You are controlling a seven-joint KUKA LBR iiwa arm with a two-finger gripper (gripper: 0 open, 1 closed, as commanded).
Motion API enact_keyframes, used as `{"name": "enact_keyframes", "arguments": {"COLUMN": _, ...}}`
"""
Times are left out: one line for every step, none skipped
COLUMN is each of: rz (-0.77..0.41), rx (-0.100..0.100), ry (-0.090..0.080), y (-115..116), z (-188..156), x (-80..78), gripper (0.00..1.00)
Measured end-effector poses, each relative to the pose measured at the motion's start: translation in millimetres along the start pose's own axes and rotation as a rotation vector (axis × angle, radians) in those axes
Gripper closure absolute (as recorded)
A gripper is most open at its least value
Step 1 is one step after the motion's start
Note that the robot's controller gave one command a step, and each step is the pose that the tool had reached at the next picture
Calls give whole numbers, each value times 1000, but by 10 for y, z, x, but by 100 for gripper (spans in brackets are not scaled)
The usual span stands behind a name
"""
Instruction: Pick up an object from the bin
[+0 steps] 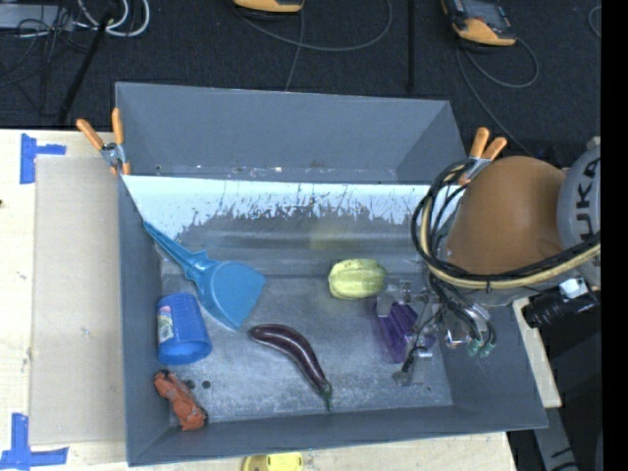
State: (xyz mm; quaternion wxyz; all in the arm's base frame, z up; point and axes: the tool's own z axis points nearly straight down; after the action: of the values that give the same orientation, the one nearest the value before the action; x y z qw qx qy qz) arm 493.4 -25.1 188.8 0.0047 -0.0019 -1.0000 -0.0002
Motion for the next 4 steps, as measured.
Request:
{"name": "enact_keyframes", "arguments": {"rz": -1, "rx": 0, "ry": -8, "y": 1, "z": -41, "x": -16, "gripper": 0}}
{"name": "enact_keyframes", "arguments": {"rz": 125, "rx": -1, "ry": -9, "y": 604, "z": 403, "x": 162, "gripper": 0}}
{"name": "enact_keyframes", "arguments": {"rz": -106, "rx": 1, "ry": -8, "y": 892, "z": 419, "x": 41, "gripper": 0}}
{"name": "enact_keyframes", "arguments": {"rz": -41, "rx": 0, "ry": -10, "y": 915, "z": 395, "x": -90, "gripper": 0}}
